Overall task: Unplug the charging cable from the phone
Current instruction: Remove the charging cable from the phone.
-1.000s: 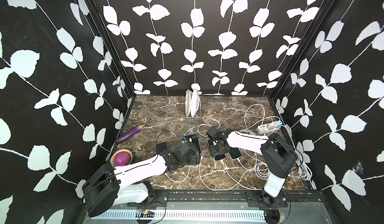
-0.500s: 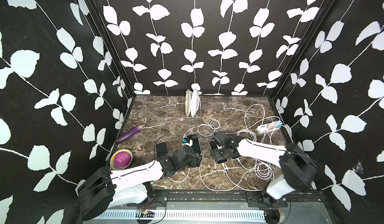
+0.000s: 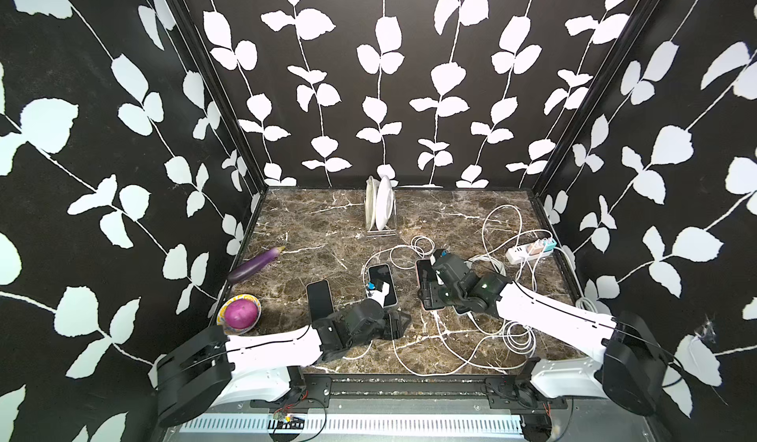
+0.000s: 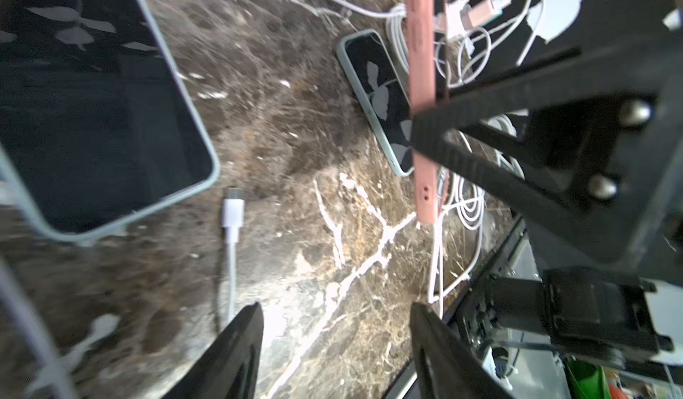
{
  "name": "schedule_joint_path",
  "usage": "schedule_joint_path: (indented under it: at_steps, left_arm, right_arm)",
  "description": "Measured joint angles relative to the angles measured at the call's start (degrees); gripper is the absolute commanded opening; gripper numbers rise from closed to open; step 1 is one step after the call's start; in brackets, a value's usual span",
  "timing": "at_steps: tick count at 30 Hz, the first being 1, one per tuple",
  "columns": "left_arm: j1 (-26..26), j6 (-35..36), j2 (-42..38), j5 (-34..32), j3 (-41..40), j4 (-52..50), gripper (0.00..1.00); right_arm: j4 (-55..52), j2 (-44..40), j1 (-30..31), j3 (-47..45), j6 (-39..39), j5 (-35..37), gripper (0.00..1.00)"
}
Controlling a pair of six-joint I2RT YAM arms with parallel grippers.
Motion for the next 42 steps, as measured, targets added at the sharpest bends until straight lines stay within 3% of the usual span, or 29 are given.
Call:
schedule_joint_path:
  at_steps: [7,20,35,42]
  left_arm:
    - [-2.51,-1.42,8.85,1.29,-0.96,16.37,0.5]
    - [-3.13,-4.59,18.73,3.04,-1.49,34.12,0.53]
    - [-3.13,-5.53,21.79,6.25,-1.29,39.34,0.48]
    - [-3.13,-6.03,23.34,7.19,-1.07,39.41,0.32]
  right_arm:
    - [0.37,-0.63,0.0,0.0,1.29,0.35,0.0]
    - [1.46,-3.1,0.0,-0.83,3.1,0.68,0.0]
    - [1.51,-6.01,0.0,-1.22,5.35,0.63,0.0]
    - [2.08,-6.01,0.0,-1.7,5.66,0.63,0.0]
